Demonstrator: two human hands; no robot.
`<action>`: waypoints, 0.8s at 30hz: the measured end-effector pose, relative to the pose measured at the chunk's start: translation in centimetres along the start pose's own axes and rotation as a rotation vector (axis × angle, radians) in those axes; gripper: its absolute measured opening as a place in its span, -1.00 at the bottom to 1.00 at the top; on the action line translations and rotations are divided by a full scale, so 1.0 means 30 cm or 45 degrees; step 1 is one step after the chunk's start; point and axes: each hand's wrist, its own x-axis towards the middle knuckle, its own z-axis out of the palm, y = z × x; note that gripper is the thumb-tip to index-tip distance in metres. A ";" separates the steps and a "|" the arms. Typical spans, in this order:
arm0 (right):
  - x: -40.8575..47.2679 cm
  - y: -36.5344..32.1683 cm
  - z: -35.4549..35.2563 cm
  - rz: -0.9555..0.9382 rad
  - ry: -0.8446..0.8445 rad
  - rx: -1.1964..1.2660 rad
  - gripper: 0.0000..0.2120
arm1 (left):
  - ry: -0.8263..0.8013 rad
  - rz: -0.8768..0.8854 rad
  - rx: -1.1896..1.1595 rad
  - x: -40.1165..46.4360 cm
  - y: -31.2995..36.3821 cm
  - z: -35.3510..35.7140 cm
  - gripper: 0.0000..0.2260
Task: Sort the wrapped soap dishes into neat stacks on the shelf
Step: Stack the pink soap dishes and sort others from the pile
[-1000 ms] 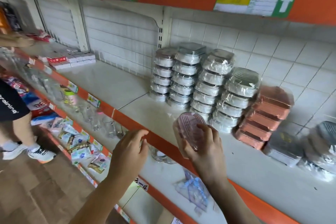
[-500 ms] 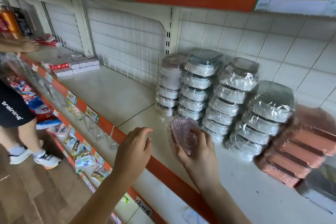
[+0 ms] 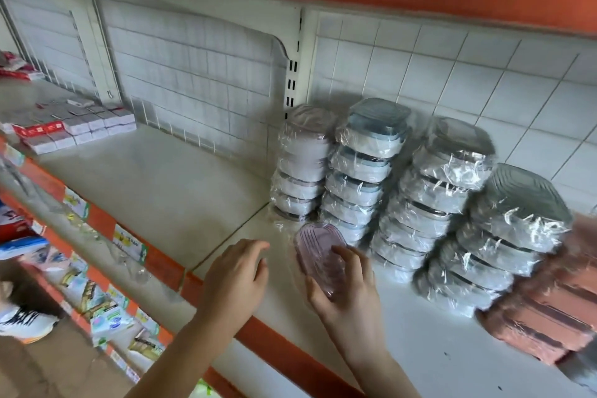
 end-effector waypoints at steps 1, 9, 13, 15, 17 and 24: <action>0.003 -0.017 0.017 0.014 0.028 0.022 -0.37 | -0.012 0.020 -0.007 0.015 -0.020 -0.006 -0.81; 0.007 -0.153 0.153 0.032 0.245 0.171 -0.44 | -0.092 0.190 -0.099 0.175 -0.185 -0.112 -0.77; 0.025 -0.225 0.196 -0.060 0.348 0.187 -0.42 | -0.046 0.336 -0.270 0.227 -0.225 -0.167 -0.76; 0.044 -0.271 0.199 -0.091 0.400 0.195 -0.42 | -0.031 0.382 -0.354 0.247 -0.228 -0.189 -0.78; 0.069 -0.320 0.187 -0.104 0.437 0.206 -0.43 | -0.010 0.427 -0.436 0.268 -0.221 -0.211 -0.80; 0.207 -0.426 0.105 -0.138 0.568 0.113 -0.48 | 0.150 0.542 -0.732 0.338 -0.136 -0.283 -0.81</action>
